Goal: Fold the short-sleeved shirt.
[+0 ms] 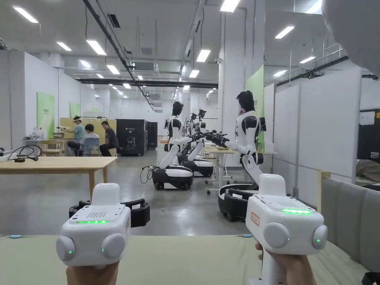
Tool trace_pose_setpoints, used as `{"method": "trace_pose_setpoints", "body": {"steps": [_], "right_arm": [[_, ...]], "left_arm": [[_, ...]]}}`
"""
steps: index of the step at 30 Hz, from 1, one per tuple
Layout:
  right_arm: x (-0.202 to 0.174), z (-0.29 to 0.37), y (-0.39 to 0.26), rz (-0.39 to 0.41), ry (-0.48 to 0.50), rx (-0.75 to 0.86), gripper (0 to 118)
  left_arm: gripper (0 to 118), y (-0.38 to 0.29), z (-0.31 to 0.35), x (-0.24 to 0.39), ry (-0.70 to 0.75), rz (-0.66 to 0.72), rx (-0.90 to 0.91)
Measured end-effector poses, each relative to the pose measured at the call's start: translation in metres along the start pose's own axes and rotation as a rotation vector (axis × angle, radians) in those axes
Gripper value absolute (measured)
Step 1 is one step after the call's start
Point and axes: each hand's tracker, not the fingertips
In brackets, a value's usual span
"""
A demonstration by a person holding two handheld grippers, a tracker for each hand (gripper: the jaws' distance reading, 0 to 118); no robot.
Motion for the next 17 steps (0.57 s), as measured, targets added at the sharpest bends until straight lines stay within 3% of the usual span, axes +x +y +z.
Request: {"method": "trace_pose_setpoints", "body": {"steps": [11, 15, 17], "right_arm": [[0.0003, 0.0083, 0.0013, -0.011, -0.056, 0.008, 118], [0.0018, 0.008, -0.0003, -0.081, -0.049, -0.007, 118], [-0.0024, 0.0085, -0.0023, -0.094, -0.09, -0.014, 118]], "left_arm": [[118, -0.0012, 0.0009, 0.0008, -0.011, -0.004, -0.038], [118, 0.0016, 0.0015, -0.0003, -0.008, 0.001, -0.041], [118, 0.0031, 0.0023, -0.0009, -0.006, 0.009, -0.035]]}}
